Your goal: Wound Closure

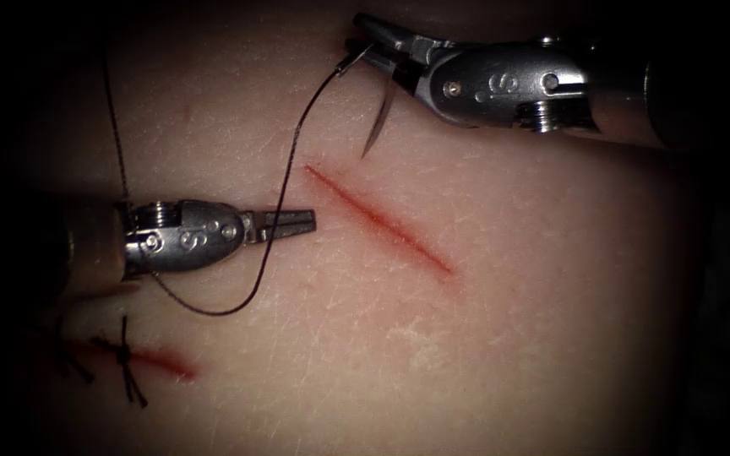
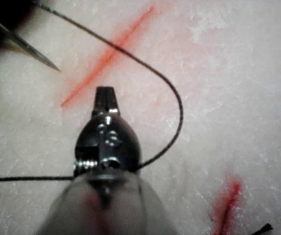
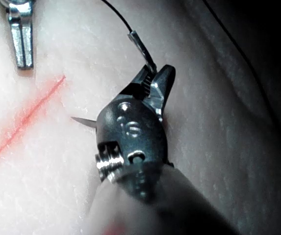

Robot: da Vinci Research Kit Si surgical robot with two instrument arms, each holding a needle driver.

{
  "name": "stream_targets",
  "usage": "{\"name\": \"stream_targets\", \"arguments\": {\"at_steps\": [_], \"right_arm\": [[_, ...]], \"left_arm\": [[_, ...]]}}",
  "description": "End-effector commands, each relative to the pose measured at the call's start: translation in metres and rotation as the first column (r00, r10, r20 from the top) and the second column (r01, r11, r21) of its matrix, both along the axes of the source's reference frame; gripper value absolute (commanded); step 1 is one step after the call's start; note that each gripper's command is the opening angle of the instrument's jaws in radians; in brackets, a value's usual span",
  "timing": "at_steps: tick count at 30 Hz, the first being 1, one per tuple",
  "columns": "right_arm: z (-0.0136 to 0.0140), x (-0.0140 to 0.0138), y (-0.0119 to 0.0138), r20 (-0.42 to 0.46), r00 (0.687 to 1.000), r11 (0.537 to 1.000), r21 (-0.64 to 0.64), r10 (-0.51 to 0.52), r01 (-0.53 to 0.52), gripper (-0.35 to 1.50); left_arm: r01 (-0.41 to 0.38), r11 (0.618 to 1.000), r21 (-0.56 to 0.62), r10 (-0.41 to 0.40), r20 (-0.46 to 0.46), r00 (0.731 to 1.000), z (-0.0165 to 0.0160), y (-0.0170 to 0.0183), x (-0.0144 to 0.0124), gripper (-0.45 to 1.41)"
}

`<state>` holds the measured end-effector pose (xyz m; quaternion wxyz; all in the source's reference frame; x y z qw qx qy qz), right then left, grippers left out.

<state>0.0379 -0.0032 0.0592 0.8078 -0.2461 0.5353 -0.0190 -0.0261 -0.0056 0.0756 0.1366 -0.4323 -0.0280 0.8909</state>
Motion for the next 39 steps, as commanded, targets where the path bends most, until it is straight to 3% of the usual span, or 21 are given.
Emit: {"name": "stream_targets", "arguments": {"at_steps": [1, 19, 29, 39], "right_arm": [[0.0005, 0.0010, -0.0003, -0.002, 1.000, 1.000, -0.003, -0.002, 0.002, -0.35], [0.0007, 0.0010, -0.0010, 0.067, 0.998, 0.998, -0.059, -0.022, 0.025, -0.35], [0.0034, 0.0028, -0.0055, 0.134, 0.990, 0.990, -0.125, -0.055, 0.071, -0.35], [0.0035, 0.0033, -0.0069, 0.131, 0.989, 0.989, -0.123, -0.067, 0.083, -0.35]], "left_arm": [[0.003, 1.000, 0.005, -0.003, 0.001, 1.000, 0.0009, -0.0005, -0.0005, -0.30], [-0.013, 0.999, 0.046, 0.015, -0.039, 0.999, 0.0023, -0.0013, -0.0004, -0.27], [-0.004, 0.996, 0.088, 0.009, -0.063, 0.998, 0.0039, -0.0019, 0.0001, -0.25], [0.000, 0.996, 0.093, 0.006, -0.064, 0.998, 0.0038, -0.0019, 0.0005, -0.25]]}}
